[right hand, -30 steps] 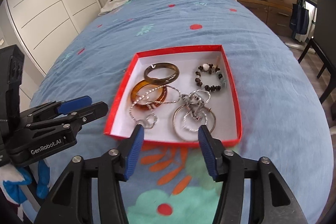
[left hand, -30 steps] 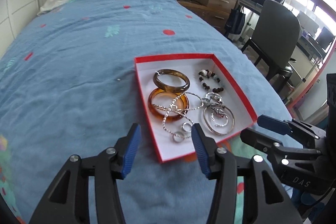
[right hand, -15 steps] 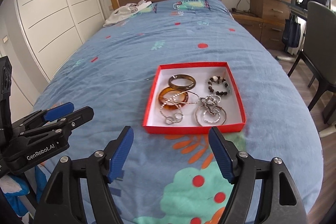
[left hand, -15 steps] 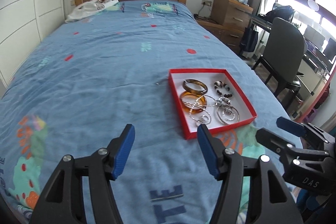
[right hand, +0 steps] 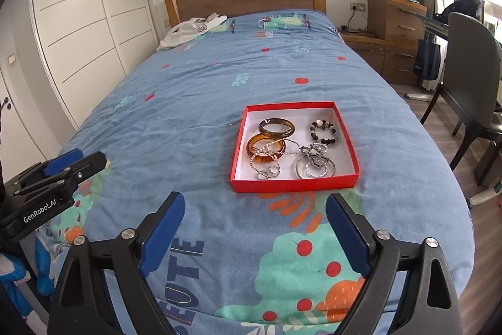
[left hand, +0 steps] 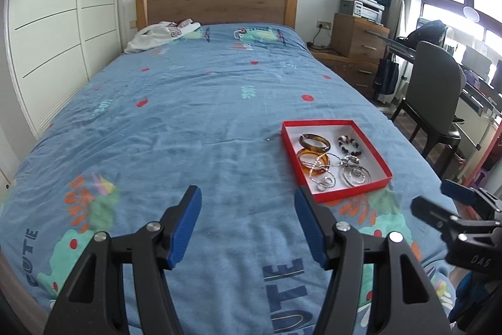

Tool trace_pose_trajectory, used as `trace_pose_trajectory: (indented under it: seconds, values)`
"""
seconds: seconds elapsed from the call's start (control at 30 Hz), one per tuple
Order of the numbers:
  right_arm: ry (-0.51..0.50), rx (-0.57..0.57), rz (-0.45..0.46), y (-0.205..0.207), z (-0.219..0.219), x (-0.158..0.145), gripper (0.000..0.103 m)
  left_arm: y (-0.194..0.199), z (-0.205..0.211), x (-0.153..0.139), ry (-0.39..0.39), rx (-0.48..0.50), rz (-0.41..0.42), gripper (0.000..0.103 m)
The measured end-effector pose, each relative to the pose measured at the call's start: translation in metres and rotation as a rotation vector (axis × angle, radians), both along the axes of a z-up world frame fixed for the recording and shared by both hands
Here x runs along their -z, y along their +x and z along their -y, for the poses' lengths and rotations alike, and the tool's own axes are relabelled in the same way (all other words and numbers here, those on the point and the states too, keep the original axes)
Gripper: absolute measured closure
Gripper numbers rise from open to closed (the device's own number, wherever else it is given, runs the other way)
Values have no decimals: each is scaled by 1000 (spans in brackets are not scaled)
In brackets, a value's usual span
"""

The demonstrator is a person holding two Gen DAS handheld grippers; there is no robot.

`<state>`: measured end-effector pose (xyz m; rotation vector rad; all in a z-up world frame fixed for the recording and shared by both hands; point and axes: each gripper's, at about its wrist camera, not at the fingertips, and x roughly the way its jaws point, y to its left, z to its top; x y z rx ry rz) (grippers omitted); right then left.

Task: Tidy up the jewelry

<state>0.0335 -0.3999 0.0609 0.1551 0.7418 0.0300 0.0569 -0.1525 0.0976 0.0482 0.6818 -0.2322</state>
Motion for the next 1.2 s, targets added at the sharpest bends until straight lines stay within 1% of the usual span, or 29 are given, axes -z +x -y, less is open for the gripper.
trace_pose_trajectory:
  seconds: [0.07,0.23,0.3,0.57,0.73,0.9,1.2]
  values:
    - [2,7,6,-4,1,-1,7,-4,-3,-1,5,-7,9,43]
    - [-8,17,4,-14,1,3,5,-12,-11,-2,1,-6,19,43]
    - [-11,24,0,-17,2,6,5,-14,-12,-1,9,-11,23,43]
    - [-32,38,-19,-24,1,15,4,-18,-27,7,-16,-15,11,43]
    - [-36,52,-31,-29,3,21,4,-21,-30,9,-14,-18,10,43]
    - [-42,59,-28,-35,5,23,4,-25,-33,13,-9,-22,10,43]
    - [-35,65,-14,-44,8,21,4,-35,-29,11,-4,0,9,43]
